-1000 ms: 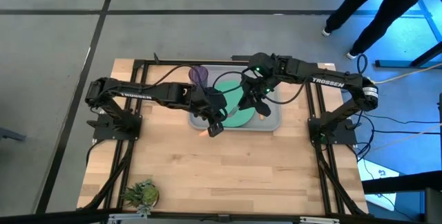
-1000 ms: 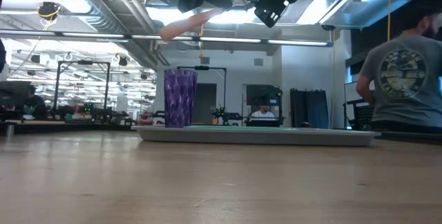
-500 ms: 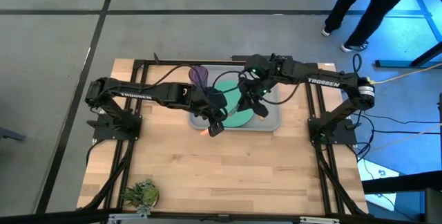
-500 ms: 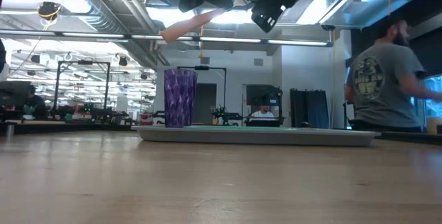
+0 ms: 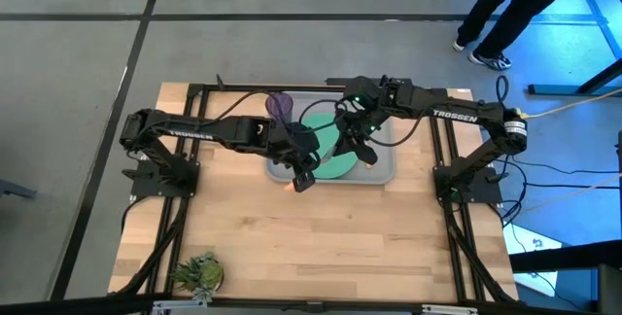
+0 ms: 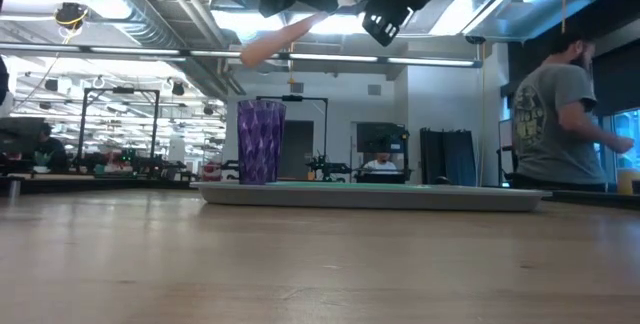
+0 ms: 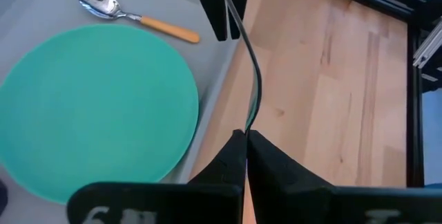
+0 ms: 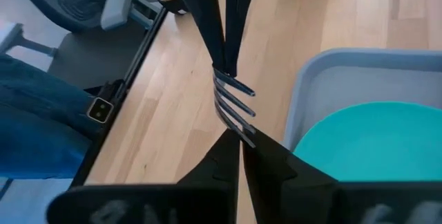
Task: Pick and place plate/cup/fork/spoon on tray
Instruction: Put the yellow fork on the gray tray to the right of the yellow spoon
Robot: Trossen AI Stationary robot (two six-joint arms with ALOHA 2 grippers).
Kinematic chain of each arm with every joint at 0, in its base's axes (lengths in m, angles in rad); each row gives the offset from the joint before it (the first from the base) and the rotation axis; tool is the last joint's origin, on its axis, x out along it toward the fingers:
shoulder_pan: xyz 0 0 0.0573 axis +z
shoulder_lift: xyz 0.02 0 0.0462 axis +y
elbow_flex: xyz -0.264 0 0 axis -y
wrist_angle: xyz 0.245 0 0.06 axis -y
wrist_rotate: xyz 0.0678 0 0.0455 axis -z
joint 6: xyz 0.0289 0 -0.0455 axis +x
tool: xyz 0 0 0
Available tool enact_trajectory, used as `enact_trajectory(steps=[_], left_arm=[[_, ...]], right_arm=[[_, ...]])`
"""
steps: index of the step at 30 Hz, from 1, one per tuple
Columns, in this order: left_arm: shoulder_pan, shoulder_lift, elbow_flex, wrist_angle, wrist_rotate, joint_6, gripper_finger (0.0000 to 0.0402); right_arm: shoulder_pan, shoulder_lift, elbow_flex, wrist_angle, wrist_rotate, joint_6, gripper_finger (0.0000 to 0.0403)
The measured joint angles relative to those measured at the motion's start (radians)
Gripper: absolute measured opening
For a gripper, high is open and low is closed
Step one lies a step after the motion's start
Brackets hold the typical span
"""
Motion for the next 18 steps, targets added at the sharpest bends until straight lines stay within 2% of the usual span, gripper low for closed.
enact_trajectory(steps=[6, 13, 18], left_arm=[[0.0, 0.0, 0.0, 0.001, 0.003, 0.0, 0.0], [0.0, 0.0, 0.0, -0.001, 0.0, 0.0, 0.0], [0.0, 0.0, 0.0, -0.002, 0.0, 0.0, 0.0]], right_arm=[[0.0, 0.0, 0.0, -0.008, -0.03, 0.004, 0.0029], [0.0, 0.0, 0.0, -0.01, -0.034, 0.048, 0.0074], [0.0, 0.0, 0.0, 0.007, -0.034, 0.05, 0.0083]])
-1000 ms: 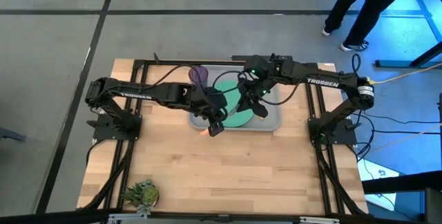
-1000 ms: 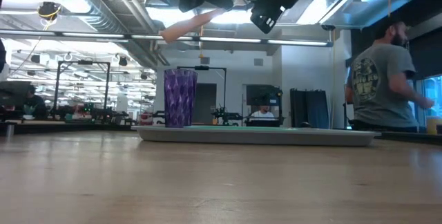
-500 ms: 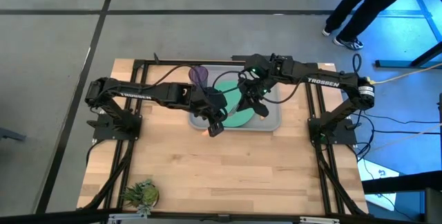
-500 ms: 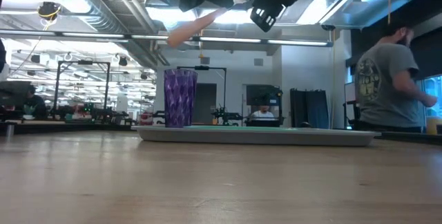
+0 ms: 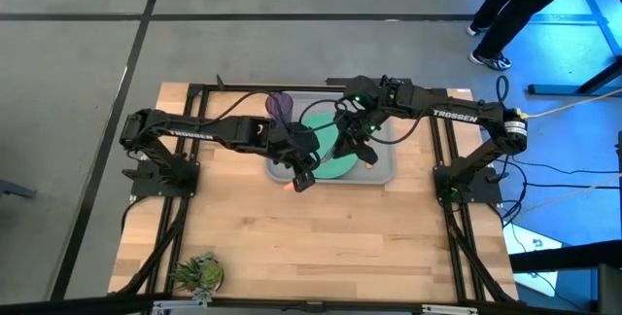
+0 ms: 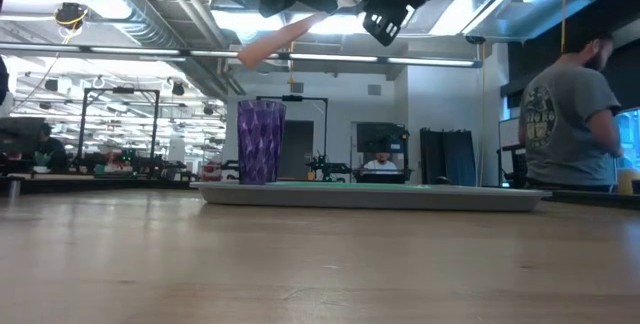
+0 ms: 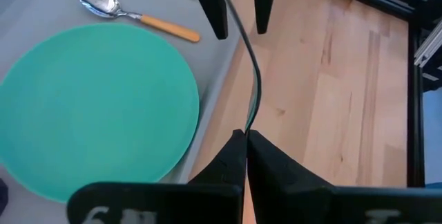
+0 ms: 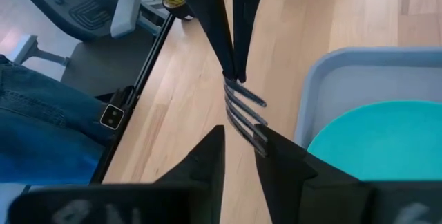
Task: Pick and place plate/cup/fork/spoon on tray
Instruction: Put the yellow fork on the gray tray to the right of the yellow spoon
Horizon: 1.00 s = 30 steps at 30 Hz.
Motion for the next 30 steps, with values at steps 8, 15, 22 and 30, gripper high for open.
enact_trajectory(steps=[8, 15, 22, 30], left_arm=[[-0.002, 0.0, 0.0, 0.0, 0.0, 0.0, 0.0], [-0.002, 0.0, 0.0, 0.0, 0.0, 0.0, 0.0], [-0.002, 0.0, -0.001, -0.006, -0.003, 0.008, 0.0], [-0.003, 0.0, -0.001, -0.007, -0.009, 0.028, 0.0004]], right_arm=[[0.0, -0.001, 0.0, 0.018, 0.0, 0.0, 0.0084], [0.0, -0.001, 0.0, 0.041, 0.0, 0.0, 0.008], [0.001, -0.001, 0.0, 0.044, -0.015, -0.002, 0.0017], [0.024, -0.002, 0.0, 0.044, -0.004, -0.027, 0.0006]])
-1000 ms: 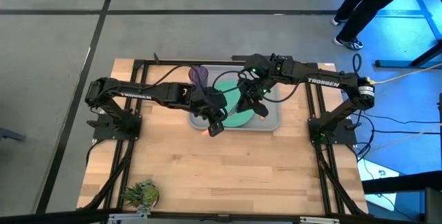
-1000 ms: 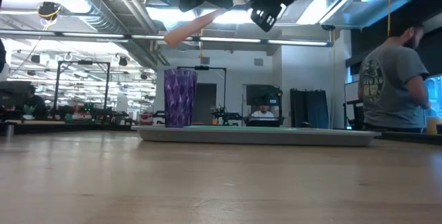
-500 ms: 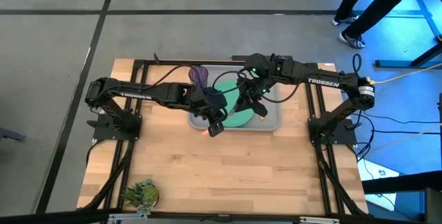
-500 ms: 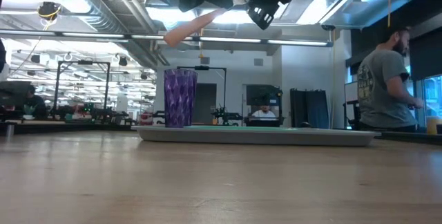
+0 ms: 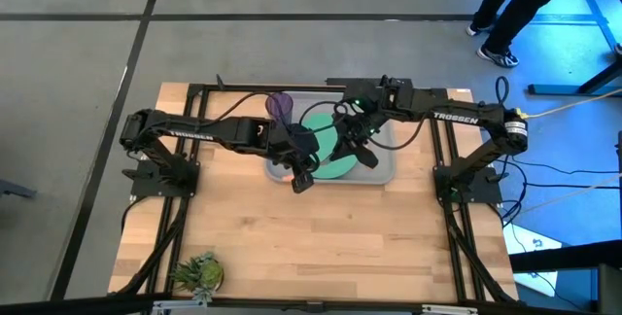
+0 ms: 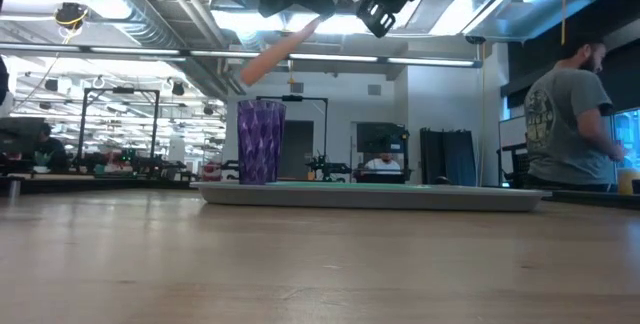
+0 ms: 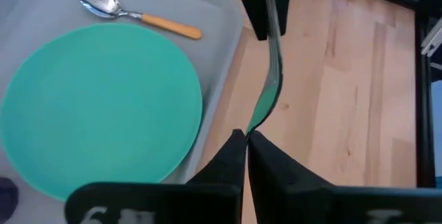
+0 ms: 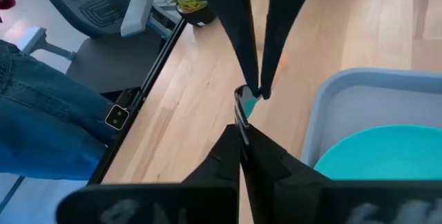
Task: Pick and place plate/cup/fork/spoon on tray
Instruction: Put the yellow fork on the gray tray to the right of the yellow spoon
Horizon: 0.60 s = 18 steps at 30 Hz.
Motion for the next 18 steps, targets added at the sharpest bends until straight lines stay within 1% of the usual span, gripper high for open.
enact_trajectory(steps=[12, 18], left_arm=[[0.001, 0.0, 0.0, 0.016, -0.02, -0.04, 0.005], [0.002, 0.0, 0.0, 0.008, -0.02, -0.037, 0.0054]], right_arm=[[0.005, 0.0, 0.0, 0.001, 0.013, 0.0, 0.0004], [0.005, 0.0, 0.0, -0.028, 0.013, -0.01, 0.0004]])
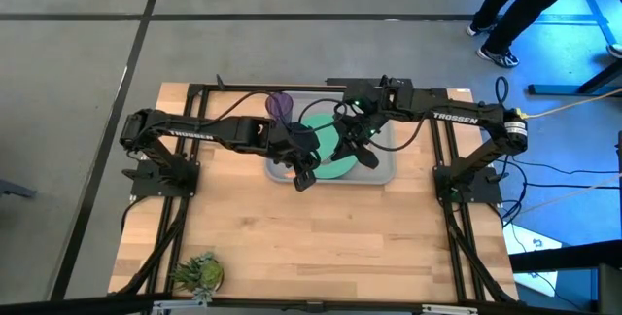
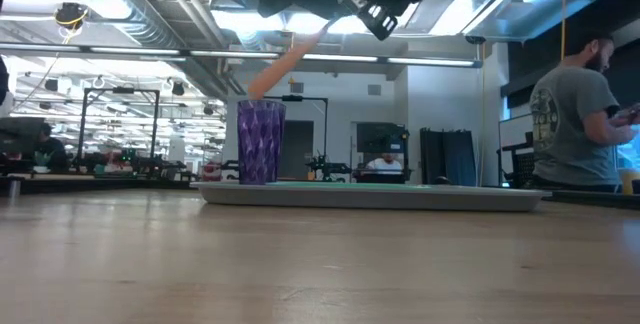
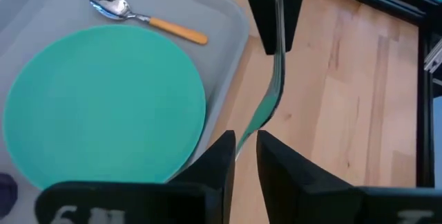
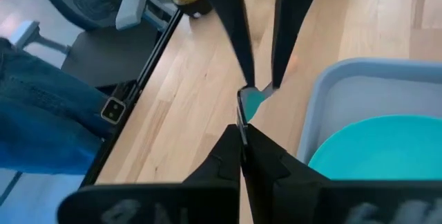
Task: Pick and place plate/cup/fork/spoon on tray
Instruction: Put the yellow fork on the gray tray to the right of the yellow spoon
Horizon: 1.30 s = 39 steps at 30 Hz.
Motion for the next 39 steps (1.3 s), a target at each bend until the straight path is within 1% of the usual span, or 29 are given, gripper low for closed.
enact_trajectory(steps=[6, 12, 15, 20, 22, 26, 31, 36, 39], left_arm=[[0.013, -0.009, 0.0, -0.024, 0.031, 0.036, 0.0051], [0.021, -0.026, 0.002, -0.07, 0.037, 0.034, 0.0051], [0.021, -0.04, 0.0, -0.099, 0.037, 0.033, 0.0051], [0.021, -0.045, 0.0, -0.104, 0.038, 0.027, 0.0051], [0.021, -0.05, 0.001, -0.101, 0.038, 0.027, 0.0051], [0.021, -0.049, 0.001, -0.106, 0.041, 0.027, 0.0051], [0.021, -0.049, 0.001, -0.107, 0.047, 0.061, 0.0051], [0.021, -0.049, 0.001, -0.106, 0.049, 0.101, 0.0051], [0.021, -0.049, 0.001, -0.106, 0.049, 0.123, 0.0051]], right_arm=[[0.0, -0.001, 0.0, -0.083, -0.003, -0.053, 0.0003], [0.007, -0.025, 0.001, -0.193, -0.003, -0.123, 0.0002], [0.01, -0.043, 0.002, -0.28, 0.033, -0.131, 0.0002], [0.01, -0.06, 0.002, -0.434, 0.16, -0.009, 0.0002], [0.017, -0.06, 0.002, -0.497, 0.189, 0.042, 0.0002], [0.026, -0.06, 0.002, -0.587, 0.173, 0.143, 0.0002], [0.028, -0.066, 0.003, -0.723, 0.065, 0.237, 0.0002], [0.028, -0.068, 0.003, -0.846, 0.063, 0.339, 0.0002], [0.028, -0.068, 0.003, -0.872, 0.075, 0.425, 0.0002]])
